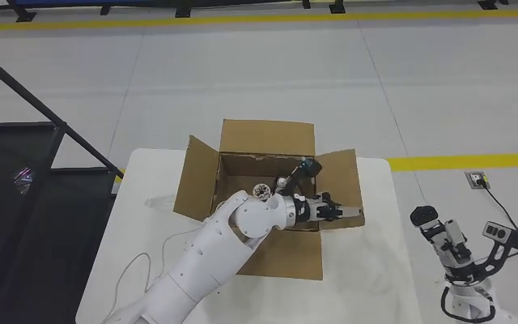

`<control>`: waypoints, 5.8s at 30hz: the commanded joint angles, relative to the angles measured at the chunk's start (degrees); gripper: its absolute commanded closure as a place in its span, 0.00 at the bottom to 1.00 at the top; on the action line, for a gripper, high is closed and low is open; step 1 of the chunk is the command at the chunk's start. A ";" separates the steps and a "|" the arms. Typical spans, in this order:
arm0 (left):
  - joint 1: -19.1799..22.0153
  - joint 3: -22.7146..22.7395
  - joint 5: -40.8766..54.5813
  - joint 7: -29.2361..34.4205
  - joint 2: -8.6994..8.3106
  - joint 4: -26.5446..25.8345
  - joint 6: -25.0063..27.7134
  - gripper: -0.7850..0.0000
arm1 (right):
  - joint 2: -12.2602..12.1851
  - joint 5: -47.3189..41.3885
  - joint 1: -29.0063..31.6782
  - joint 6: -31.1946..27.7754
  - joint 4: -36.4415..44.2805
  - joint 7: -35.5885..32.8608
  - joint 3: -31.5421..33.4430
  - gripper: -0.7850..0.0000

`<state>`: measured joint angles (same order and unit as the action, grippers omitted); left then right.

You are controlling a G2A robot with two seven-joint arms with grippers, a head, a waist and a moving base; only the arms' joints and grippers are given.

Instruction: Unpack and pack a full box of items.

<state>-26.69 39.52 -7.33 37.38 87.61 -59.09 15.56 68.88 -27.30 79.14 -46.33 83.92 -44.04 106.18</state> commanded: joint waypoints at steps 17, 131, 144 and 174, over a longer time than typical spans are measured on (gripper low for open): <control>3.22 -1.73 0.45 -2.58 3.80 7.06 2.00 0.00 | -0.05 1.29 0.26 0.20 1.47 0.65 0.00 0.00; -53.99 57.58 0.60 -6.02 -15.66 -51.24 4.80 0.00 | 5.99 99.60 -25.78 55.68 28.94 -2.66 -36.24 1.00; -51.60 55.82 2.06 -4.72 -16.31 -49.34 5.69 0.00 | 4.38 98.47 -16.19 57.02 23.62 3.67 -16.02 1.00; -50.22 55.82 3.78 -5.00 -17.82 -48.33 4.62 0.00 | 3.22 93.98 -24.84 48.89 -7.37 -0.09 -15.74 0.36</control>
<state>-76.94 95.35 -3.51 32.30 69.84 -107.47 20.18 72.12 66.71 54.34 2.51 76.53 -44.14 90.48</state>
